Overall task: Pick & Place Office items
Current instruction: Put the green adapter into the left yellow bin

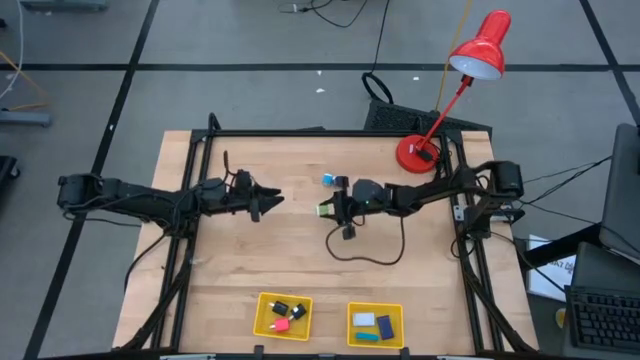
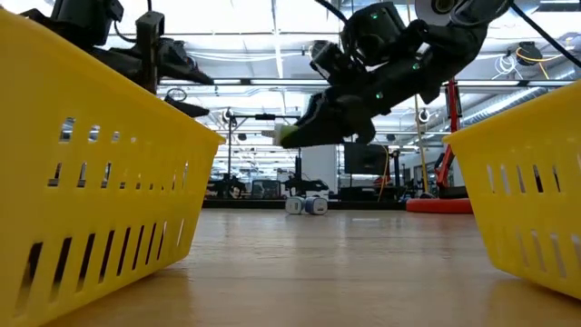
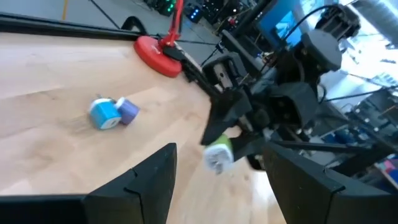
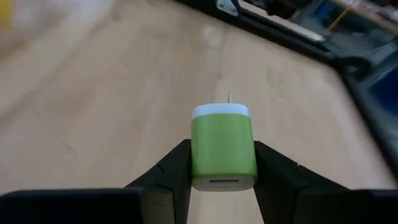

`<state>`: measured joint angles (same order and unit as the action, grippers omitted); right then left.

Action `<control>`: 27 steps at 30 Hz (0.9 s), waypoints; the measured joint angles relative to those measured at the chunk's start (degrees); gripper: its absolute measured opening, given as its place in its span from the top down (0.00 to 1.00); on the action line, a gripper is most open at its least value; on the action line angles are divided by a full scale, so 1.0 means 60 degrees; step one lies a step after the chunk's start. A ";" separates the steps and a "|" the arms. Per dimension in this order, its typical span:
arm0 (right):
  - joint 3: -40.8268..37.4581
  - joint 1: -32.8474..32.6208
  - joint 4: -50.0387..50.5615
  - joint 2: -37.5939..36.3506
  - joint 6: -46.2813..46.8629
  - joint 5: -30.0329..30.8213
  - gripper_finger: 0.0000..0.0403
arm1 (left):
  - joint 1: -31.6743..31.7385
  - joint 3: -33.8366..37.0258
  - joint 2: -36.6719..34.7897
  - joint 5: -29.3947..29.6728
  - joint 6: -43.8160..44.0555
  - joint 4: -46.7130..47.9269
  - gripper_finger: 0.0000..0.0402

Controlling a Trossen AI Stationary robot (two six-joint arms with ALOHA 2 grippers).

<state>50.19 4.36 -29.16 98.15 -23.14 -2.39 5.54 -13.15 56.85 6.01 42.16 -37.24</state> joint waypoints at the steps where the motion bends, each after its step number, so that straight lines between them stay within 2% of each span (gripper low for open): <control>1: 0.0000 -0.0041 -0.0131 0.0015 -0.0156 0.0176 0.70 | -0.0094 -0.0147 0.0196 0.0044 0.0005 -0.0108 0.40; 10: 0.0011 -0.0432 -0.1768 0.0141 -0.1056 0.2051 0.70 | -0.0400 -0.2144 0.2756 0.0254 0.0510 -0.0164 0.40; 15: 0.0011 -0.0444 -0.2238 0.0102 -0.1297 0.2164 0.70 | -0.0392 -0.3073 0.3818 0.0248 0.0450 -0.0129 0.40; 20: 0.0007 -0.0462 -0.2239 0.0104 -0.1302 0.2224 0.70 | -0.0385 -0.3669 0.4526 0.0061 0.0381 -0.0045 0.40; 24: 0.0011 -0.0594 -0.2661 0.0106 -0.1676 0.2911 0.70 | -0.0377 -0.3820 0.4710 -0.0007 0.0392 -0.0109 0.40; 27: 0.0015 -0.0622 -0.2599 0.0106 -0.1904 0.2932 0.70 | -0.0320 -0.3818 0.4720 -0.0058 0.0449 -0.0082 0.40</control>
<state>50.28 0.62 -44.76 98.78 -34.56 15.20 3.61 -36.06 85.17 5.66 44.85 -37.74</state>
